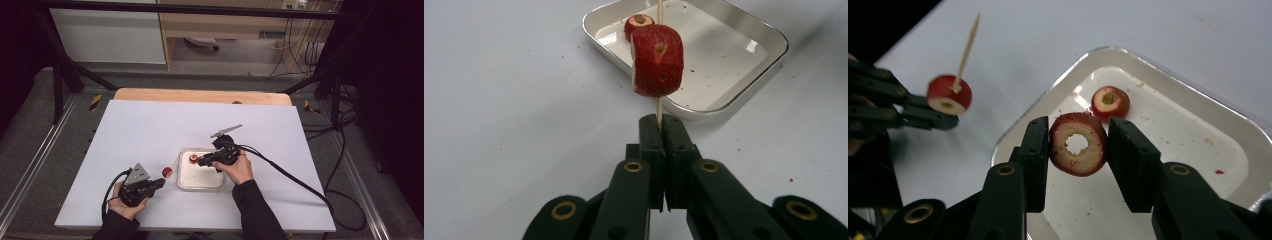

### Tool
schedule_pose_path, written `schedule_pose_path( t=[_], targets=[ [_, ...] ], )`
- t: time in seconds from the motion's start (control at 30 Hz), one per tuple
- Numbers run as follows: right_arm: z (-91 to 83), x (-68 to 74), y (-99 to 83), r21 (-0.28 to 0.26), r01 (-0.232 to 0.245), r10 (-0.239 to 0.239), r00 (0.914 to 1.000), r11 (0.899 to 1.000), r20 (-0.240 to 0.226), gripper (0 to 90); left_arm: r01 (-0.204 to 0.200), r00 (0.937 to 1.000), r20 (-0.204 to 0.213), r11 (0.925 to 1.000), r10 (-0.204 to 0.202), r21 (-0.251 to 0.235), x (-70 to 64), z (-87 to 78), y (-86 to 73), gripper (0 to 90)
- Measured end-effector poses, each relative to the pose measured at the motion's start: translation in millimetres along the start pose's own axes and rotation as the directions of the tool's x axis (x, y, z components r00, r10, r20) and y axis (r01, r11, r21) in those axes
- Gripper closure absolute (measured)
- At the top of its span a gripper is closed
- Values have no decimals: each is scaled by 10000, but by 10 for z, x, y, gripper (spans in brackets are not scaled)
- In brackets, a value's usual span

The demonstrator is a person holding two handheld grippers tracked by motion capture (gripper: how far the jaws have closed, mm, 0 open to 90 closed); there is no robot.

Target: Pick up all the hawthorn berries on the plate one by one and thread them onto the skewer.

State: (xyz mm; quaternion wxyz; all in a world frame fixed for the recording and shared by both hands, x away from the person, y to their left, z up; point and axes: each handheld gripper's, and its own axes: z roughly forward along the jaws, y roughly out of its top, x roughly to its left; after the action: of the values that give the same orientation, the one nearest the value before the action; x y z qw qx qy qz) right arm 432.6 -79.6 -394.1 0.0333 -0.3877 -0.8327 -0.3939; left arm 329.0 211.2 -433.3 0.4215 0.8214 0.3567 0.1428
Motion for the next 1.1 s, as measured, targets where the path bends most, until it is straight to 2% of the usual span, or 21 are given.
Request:
schedule_pose_path(
  t=[0.1, 0.17, 0.27, 0.37, 0.47, 0.53, 0.87, 1.1],
  targets=[
    [-35, -11, -77, -947, -494, 457, 9981, 9943, -404, 618, -32, 10000, 14, 10000, 32, -8, -11, 3, 3, 885],
    [-49, -14, -128, -1519, -836, 746, 9952, 9849, -639, 618, -42, 10000, 18, 10000, 42, 2, -20, 3, 5, 885],
    [-48, -24, -198, -2307, -1321, 1123, 9889, 9640, -969, 618, -32, 10000, 19, 10000, 32, -42, -32, 2, 7, 885],
    [-39, -45, -248, -2922, -1849, 1516, 9795, 9383, -1330, 619, -12, 10000, 15, 10000, 12, -98, -41, -6, 9, 885],
    [-39, -52, -269, -3349, -2081, 1687, 9752, 9190, -1431, 619, 45, 10000, 22, 9998, -45, -181, -54, -9, 9, 885],
    [-34, -45, -277, -3677, -2258, 1788, 9712, 9021, -1577, 620, 104, 9999, 27, 9997, -103, -220, -67, -9, 9, 885],
    [44, 13, -309, -5144, -2649, 2000, 9633, 8156, -1791, 620, 667, 9978, -5, 9970, -667, -399, -167, -1, 7, 884],
    [88, 55, -344, -5976, -2625, 1895, 9646, 7576, -1835, 620, 1117, 9936, 195, 9932, -1112, -320, -229, 37, 14, 883]
  ],
)
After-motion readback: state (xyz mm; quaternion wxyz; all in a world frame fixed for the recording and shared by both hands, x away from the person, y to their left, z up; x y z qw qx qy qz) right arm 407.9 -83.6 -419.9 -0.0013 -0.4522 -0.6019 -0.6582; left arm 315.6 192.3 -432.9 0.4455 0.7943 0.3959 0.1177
